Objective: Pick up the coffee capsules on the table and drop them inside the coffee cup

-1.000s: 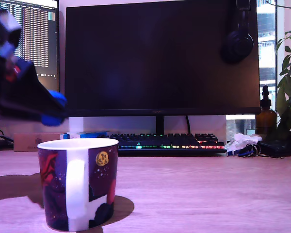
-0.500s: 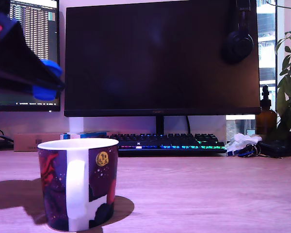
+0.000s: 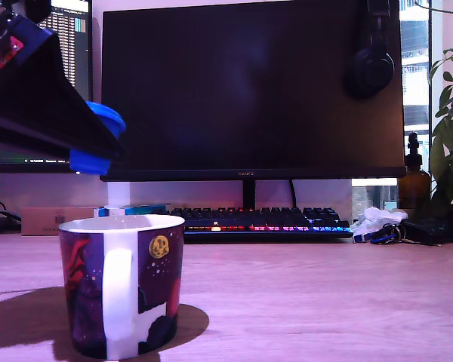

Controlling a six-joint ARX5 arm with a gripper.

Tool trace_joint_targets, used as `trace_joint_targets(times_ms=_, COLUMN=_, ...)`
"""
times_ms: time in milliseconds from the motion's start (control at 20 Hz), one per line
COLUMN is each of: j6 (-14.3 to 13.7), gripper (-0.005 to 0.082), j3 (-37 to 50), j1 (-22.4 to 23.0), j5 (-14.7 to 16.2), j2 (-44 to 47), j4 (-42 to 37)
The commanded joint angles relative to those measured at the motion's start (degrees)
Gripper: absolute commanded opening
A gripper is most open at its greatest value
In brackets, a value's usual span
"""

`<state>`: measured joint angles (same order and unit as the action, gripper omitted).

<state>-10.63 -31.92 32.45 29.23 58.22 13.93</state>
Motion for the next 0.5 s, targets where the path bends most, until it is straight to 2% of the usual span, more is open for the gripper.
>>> trace_joint_targets(times_ms=0, j6=0.13, gripper=0.0109, j3=0.46, j1=0.83, j5=-0.37, j2=-0.15, j4=-0.20)
trace_joint_targets(times_ms=450, j6=0.11, gripper=0.0109, j3=0.46, j1=2.60, j5=-3.08, j2=-0.13, j4=-0.20)
